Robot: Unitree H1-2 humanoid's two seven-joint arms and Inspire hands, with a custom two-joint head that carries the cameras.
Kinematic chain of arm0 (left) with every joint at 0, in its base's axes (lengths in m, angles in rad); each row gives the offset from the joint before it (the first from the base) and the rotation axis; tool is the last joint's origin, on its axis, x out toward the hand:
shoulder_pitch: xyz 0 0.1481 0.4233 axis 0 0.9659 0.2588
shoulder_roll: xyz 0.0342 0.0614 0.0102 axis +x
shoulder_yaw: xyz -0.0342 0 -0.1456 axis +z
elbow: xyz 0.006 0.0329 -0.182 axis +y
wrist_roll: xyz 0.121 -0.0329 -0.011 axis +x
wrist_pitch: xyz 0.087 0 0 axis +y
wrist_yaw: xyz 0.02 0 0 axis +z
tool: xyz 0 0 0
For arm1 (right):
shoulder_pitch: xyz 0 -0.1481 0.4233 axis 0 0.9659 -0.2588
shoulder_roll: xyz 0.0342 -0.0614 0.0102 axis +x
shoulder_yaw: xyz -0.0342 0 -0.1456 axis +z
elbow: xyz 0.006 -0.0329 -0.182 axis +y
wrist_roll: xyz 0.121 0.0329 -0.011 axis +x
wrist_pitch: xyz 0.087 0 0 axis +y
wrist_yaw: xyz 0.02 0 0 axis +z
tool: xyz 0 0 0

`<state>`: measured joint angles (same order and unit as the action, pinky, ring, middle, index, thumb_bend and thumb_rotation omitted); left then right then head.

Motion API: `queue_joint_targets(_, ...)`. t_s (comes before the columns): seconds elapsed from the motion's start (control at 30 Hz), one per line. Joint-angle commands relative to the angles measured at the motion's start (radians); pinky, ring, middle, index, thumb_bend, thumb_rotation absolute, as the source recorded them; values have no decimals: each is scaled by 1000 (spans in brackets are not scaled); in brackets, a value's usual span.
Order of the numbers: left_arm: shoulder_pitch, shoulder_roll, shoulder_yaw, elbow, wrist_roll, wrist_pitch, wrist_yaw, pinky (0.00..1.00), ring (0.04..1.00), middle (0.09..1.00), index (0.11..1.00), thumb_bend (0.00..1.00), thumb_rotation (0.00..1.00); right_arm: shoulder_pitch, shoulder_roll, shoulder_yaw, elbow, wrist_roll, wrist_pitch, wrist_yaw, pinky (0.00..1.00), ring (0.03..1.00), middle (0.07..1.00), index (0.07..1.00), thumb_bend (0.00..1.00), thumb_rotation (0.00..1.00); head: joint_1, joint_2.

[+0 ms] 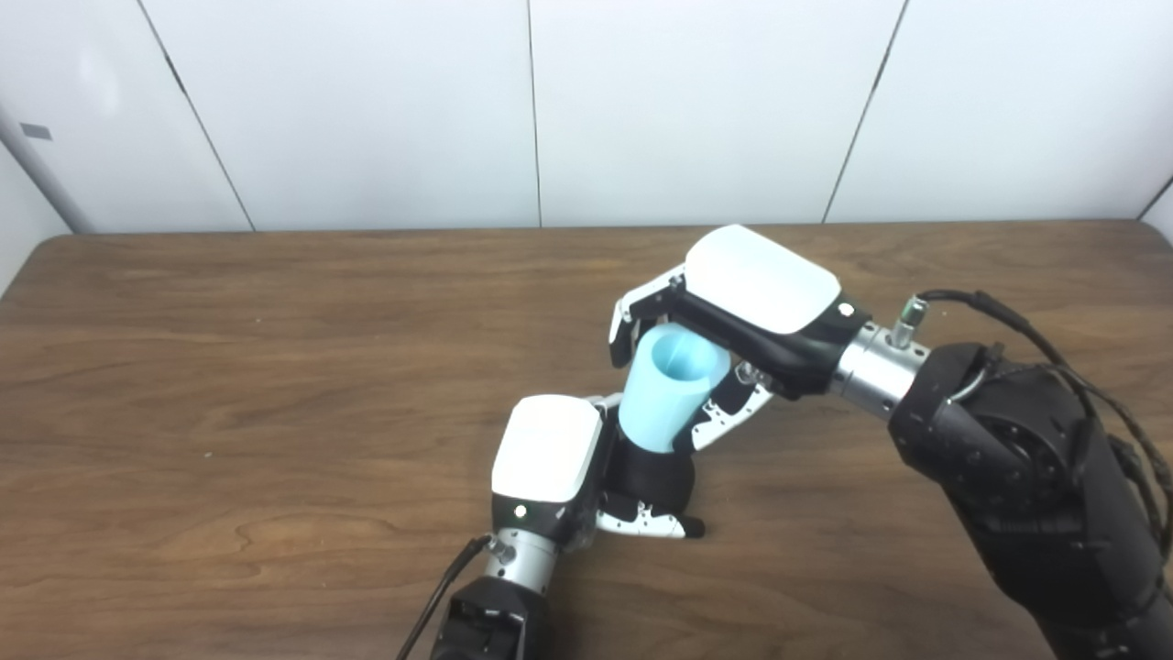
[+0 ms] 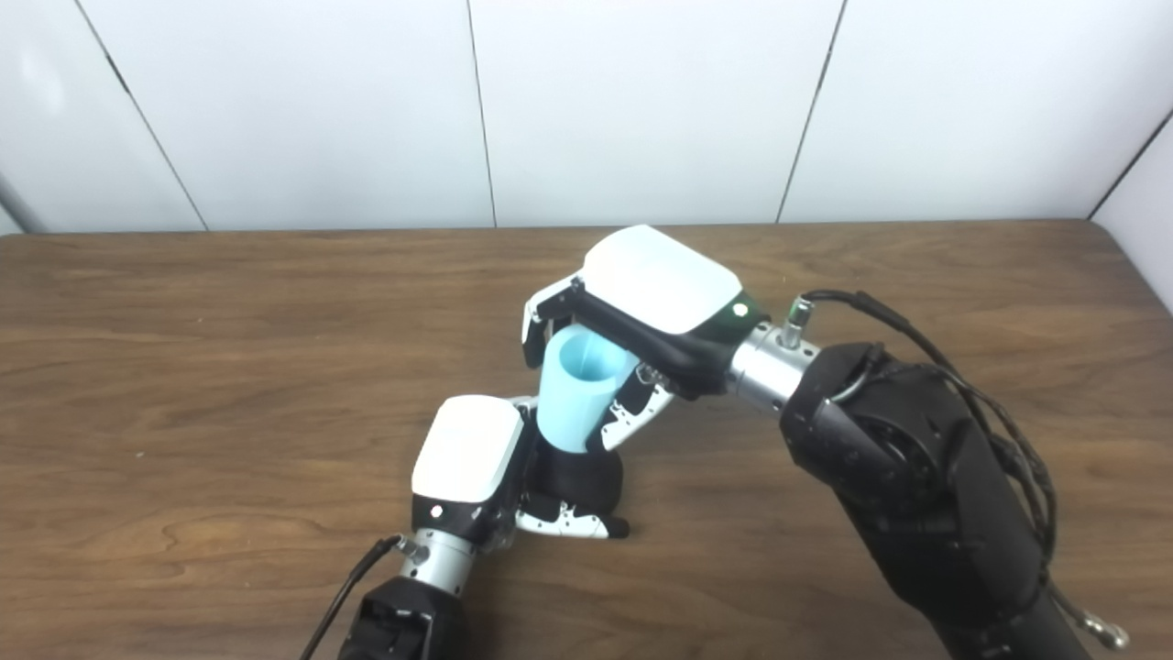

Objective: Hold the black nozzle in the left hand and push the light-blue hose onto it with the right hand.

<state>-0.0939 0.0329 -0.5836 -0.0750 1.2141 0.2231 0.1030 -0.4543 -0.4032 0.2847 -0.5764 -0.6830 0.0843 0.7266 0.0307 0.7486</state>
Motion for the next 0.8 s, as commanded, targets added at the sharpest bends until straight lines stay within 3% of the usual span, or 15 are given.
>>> queue_joint_targets(0.0,15,-19,-36,53,2,0,-40,466,504,430,501,524,0,-27,-13,11,7,12,1,20,303,355,471,561,509,0,1,1)
queue_joint_targets(0.43,16,-25,-38,58,-5,0,-32,465,503,430,501,523,0,-16,-19,-29,4,54,32,14,379,391,511,547,512,0,-2,3)
queue_joint_targets(0.5,16,-25,-40,60,-3,0,-29,465,500,427,501,523,0,-15,-23,-38,3,69,29,12,420,476,486,517,526,3,-1,3)
queue_joint_targets(0.6,15,-24,-42,58,0,2,-32,462,496,423,502,523,0,-17,-28,-42,-8,67,42,26,552,615,611,496,524,126,-2,4)
queue_joint_targets(0.63,15,-24,-43,57,1,2,-32,461,495,424,502,523,0,-18,-30,-41,-13,58,47,31,587,660,643,565,722,141,-4,5)
queue_joint_targets(0.67,15,-24,-43,57,0,2,-32,463,497,426,502,523,0,-20,-33,-37,-17,46,51,36,627,703,678,617,834,165,-4,5)
queue_joint_targets(0.7,15,-25,-43,56,-2,1,-30,465,498,427,501,523,0,-22,-36,-34,-22,36,58,43,683,757,722,670,910,192,-4,5)
queue_joint_targets(0.77,16,-24,-42,57,-4,0,-27,467,500,435,500,524,0,-23,-38,-32,-28,25,64,48,753,829,774,721,961,214,-4,5)
